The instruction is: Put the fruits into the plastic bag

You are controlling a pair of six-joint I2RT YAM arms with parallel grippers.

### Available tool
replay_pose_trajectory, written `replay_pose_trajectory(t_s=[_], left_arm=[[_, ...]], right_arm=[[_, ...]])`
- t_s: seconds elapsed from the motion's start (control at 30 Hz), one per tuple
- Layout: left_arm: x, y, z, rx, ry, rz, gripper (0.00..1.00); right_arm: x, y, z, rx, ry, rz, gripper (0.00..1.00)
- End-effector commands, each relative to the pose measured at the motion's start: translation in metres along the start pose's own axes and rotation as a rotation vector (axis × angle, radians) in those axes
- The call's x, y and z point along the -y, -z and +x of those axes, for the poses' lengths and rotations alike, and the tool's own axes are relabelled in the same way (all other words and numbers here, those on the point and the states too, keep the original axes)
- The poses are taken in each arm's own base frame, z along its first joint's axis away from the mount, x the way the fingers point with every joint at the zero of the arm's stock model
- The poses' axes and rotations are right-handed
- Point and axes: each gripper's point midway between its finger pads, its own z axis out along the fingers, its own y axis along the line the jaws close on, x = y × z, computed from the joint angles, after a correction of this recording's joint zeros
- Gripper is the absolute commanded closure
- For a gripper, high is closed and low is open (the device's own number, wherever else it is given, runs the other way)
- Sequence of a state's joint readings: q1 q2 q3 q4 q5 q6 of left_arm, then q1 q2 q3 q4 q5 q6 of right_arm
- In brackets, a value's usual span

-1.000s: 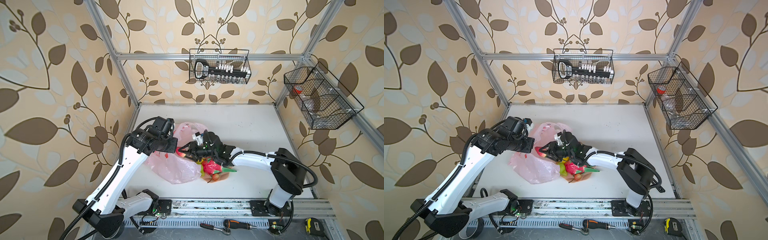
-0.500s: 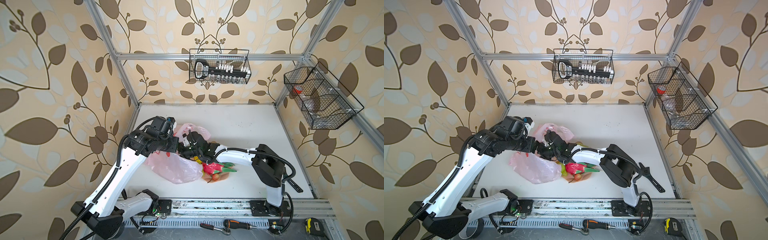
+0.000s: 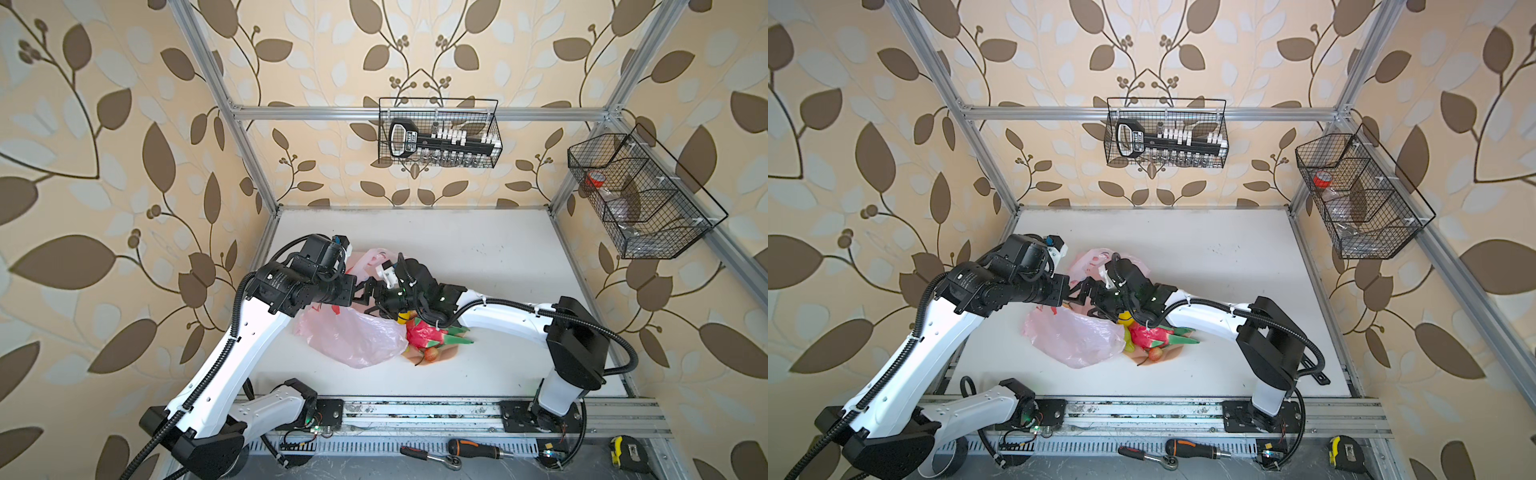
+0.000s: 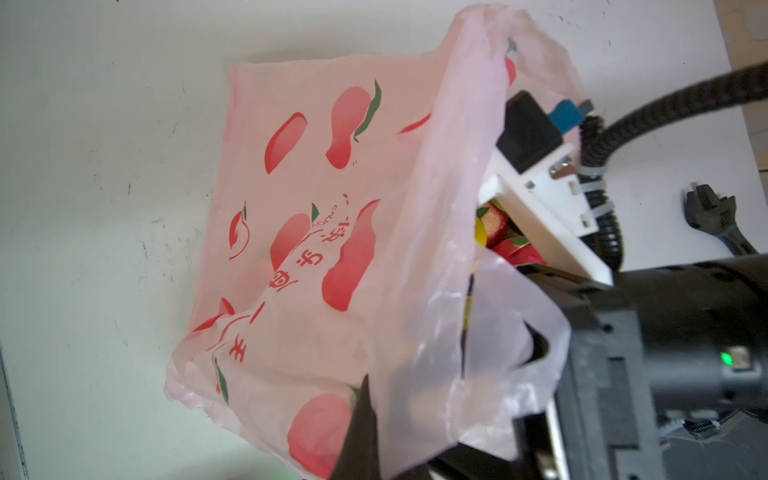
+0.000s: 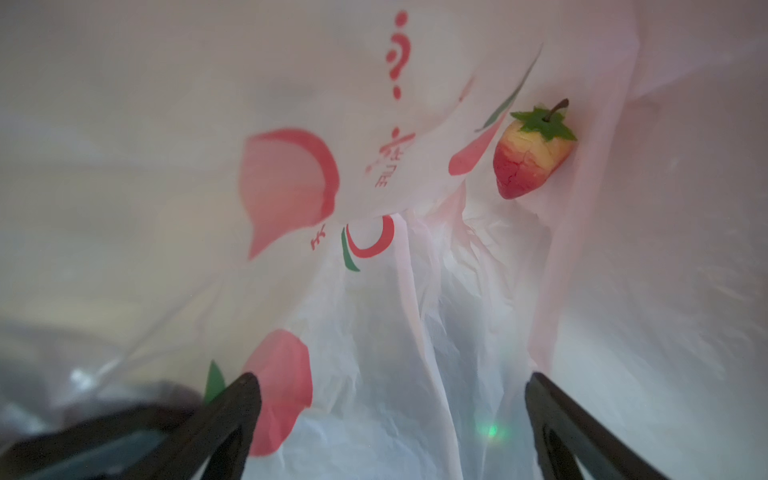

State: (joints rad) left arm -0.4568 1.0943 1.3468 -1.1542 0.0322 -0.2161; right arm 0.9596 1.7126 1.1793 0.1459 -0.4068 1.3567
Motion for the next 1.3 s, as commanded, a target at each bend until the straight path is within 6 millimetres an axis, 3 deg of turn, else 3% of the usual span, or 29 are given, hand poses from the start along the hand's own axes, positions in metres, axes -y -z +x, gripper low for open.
replay_pose_trajectory(t_s=[0.0, 0.13, 0.33, 0.47, 0.6, 0.7, 0.93, 1.27], left_arm=[[-0.009, -0.001, 0.001, 0.006, -0.003, -0.044, 0.98], [-0.01, -0.004, 0.004, -0.001, -0.005, -0.044, 0.98], [-0.008, -0.003, 0.006, 0.007, -0.001, -0.031, 0.98], [-0.008, -0.002, 0.006, 0.01, -0.003, -0.026, 0.98], [-0.007, -0.002, 0.007, 0.007, -0.005, -0.018, 0.98], [-0.006, 0.0, 0.007, 0.012, -0.007, -0.017, 0.98], [-0.007, 0.002, 0.006, 0.018, -0.018, -0.022, 0.98], [-0.007, 0.001, 0.011, 0.018, -0.016, -0.015, 0.98]], right_arm=[[-0.001, 0.02, 0.006, 0.016, 0.016, 0.014, 0.0], [0.007, 0.047, 0.002, 0.073, 0.034, 0.05, 0.0], [0.021, 0.118, -0.017, 0.197, 0.098, 0.162, 0.0], [0.054, 0.175, -0.028, 0.264, 0.186, 0.349, 0.0], [0.098, 0.227, -0.025, 0.238, 0.308, 0.601, 0.0], [0.118, 0.253, -0.021, 0.231, 0.345, 0.723, 0.0], [0.12, 0.251, -0.023, 0.221, 0.434, 0.752, 0.0], [0.127, 0.211, -0.053, 0.065, 0.707, 0.86, 0.0]])
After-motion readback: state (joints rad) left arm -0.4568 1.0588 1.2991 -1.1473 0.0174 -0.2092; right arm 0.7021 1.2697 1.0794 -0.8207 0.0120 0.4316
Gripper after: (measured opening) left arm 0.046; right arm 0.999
